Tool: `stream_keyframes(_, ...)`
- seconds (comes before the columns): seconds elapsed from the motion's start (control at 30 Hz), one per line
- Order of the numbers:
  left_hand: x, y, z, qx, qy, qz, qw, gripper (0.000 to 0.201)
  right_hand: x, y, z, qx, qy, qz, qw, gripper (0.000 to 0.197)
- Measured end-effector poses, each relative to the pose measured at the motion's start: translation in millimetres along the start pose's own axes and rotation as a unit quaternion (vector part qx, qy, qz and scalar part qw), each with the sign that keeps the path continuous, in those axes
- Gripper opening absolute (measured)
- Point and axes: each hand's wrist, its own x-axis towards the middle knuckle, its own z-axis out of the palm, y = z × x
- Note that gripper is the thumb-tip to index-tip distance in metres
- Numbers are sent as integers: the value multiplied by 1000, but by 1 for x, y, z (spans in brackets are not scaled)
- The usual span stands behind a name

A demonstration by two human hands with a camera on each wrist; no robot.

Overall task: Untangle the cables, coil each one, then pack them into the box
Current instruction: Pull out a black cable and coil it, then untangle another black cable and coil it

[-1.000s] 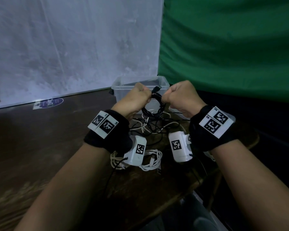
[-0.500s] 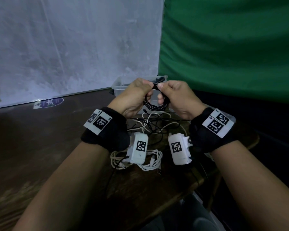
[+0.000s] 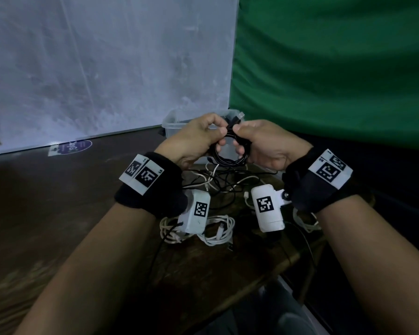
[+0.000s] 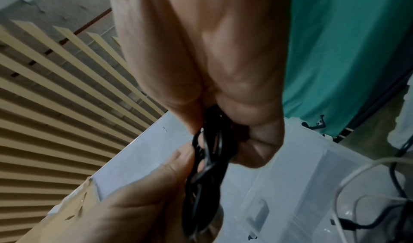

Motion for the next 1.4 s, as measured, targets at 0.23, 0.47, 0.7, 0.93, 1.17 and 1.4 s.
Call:
stream_keyframes(0.23, -10, 11, -3, 19, -31, -33, 999, 40, 1, 2, 0, 3, 9, -24, 1000, 22)
stream_keyframes(0.47, -24, 15, -31, 36, -21, -105, 994, 33, 10, 0, 28, 22, -15, 23, 999, 22)
stream_keyframes(0.7, -51, -4, -62, -11, 16, -172, 985, 44, 30, 16, 52, -352, -49, 91, 930, 5)
stream_keyframes(0.93, -58, -36, -72, -23, 40, -219, 975, 42, 40, 16, 59, -400, -33, 107, 910, 27)
stream_keyframes(1.17, -53, -48, -64, -26, -10, -235, 972, 25, 47, -5, 45, -133, 132, 0, 982, 23)
stream_keyframes(1.4, -42, -37, -56, 151, -28, -259, 954, 16, 47, -30, 34, -63, 165, -126, 976, 23)
